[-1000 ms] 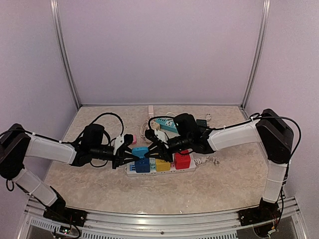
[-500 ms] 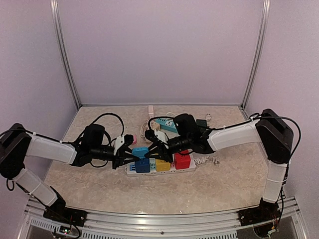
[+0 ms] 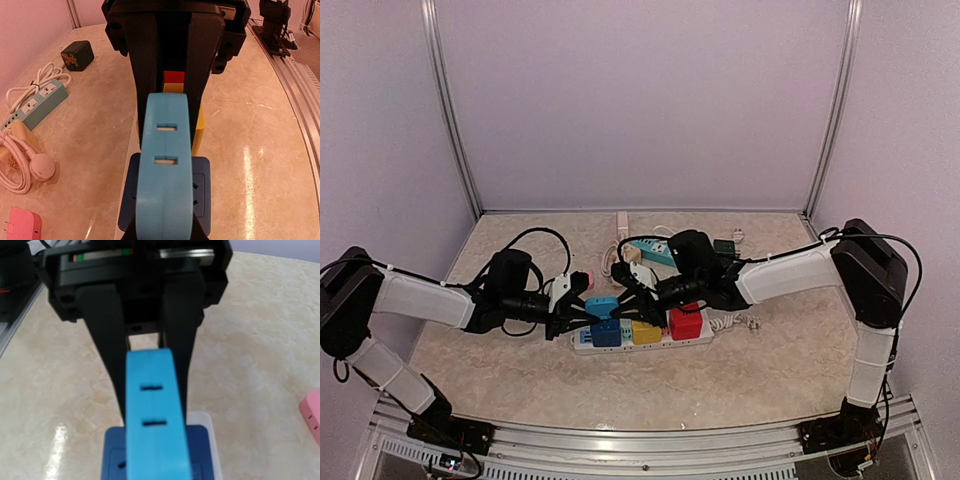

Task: Insert the plug
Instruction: Insert the plug into the socket.

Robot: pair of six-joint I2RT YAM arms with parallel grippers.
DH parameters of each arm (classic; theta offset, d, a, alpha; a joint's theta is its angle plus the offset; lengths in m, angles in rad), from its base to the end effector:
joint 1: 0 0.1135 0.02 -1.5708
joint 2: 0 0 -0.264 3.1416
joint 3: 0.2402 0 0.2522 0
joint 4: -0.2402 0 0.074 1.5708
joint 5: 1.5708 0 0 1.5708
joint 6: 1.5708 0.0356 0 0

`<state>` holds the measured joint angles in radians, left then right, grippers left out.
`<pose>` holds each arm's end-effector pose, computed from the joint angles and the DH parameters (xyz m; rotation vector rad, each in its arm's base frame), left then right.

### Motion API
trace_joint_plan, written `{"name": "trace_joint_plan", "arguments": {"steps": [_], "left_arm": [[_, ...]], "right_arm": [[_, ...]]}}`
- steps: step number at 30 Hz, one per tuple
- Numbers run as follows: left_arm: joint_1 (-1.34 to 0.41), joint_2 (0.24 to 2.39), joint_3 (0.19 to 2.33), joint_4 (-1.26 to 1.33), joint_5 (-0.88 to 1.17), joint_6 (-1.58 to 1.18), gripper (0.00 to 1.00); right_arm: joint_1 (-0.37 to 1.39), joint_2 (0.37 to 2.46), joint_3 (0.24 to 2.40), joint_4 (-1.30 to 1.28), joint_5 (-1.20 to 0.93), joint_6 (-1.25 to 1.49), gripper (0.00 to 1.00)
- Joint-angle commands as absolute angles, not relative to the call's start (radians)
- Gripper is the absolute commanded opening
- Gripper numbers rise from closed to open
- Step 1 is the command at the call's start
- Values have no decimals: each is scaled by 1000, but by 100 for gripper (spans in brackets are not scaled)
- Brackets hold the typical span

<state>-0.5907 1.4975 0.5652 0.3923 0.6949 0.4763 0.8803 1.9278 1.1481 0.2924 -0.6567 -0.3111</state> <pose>0.2213 -0.1759 0.1637 1.3887 1.5336 -0.7984 0.2501 0.3368 0.1834 -1.5058 1.4685 1.0219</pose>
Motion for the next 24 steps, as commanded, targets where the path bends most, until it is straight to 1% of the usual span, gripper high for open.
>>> {"name": "trace_joint_plan", "arguments": {"steps": [1,15,19,20,21,22,23,24], "left_arm": [[-613,1519,579,279,671,514,0],[-617,1531,603,185,625,546,0],[-617,1521,610,158,610,548,0],[-615,1515,611,161,612,549,5],[-613,1509,609,168,618,556,25],[-610,1498,607,180,631,566,37],[-608,1483,606,194,639,573,47],[-608,1475,608,214,641,574,53]], "right_arm": [[873,1988,1113,193,-581,-286,0],[868,2001,1098,129,-523,-317,0],[868,2000,1090,75,-487,-332,0],[868,1997,1085,70,-481,-336,0],[868,1996,1083,66,-478,-338,0],[868,1992,1084,66,-477,-339,0],[868,1991,1086,69,-477,-338,0],[868,1989,1089,72,-478,-336,0]]}}
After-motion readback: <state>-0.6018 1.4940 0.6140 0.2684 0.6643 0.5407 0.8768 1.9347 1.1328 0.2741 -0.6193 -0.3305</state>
